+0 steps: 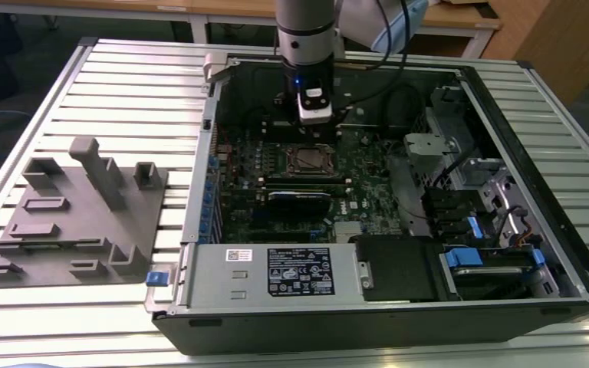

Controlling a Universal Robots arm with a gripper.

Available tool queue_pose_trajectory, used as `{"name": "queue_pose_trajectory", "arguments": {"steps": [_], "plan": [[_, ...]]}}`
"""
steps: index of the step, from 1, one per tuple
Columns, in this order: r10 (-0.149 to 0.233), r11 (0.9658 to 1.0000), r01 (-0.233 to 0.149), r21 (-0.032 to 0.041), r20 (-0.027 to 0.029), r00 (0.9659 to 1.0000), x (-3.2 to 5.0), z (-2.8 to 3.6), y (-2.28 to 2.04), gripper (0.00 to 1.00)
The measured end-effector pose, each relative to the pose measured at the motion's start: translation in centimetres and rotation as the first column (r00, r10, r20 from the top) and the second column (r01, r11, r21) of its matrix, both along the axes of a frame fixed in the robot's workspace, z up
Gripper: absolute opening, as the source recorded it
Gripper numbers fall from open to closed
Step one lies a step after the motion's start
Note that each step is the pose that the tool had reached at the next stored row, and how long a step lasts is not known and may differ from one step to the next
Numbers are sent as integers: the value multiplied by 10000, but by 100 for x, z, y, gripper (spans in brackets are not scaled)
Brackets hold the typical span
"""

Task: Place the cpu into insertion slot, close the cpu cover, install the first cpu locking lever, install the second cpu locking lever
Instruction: 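Install the first cpu locking lever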

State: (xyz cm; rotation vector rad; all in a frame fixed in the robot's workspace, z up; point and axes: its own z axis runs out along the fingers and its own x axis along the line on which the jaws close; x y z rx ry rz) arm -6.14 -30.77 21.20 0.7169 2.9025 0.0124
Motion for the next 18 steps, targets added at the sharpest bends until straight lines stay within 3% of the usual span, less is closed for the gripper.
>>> {"name": "queue_pose_trajectory", "arguments": {"steps": [2, 3, 8, 12, 18], "plan": [[118, 9998, -120, -138, -143, 9998, 0, -1, 0, 11], [207, 9996, -210, -169, -186, 9996, 0, -1, 0, 11], [856, 9961, -861, -187, -242, 9960, 0, -1, 0, 11], [1394, 9900, -1400, -201, -280, 9898, 1, -3, 0, 11], [1949, 9804, -1959, -203, -421, 9799, 5, -4, 0, 11]]}}
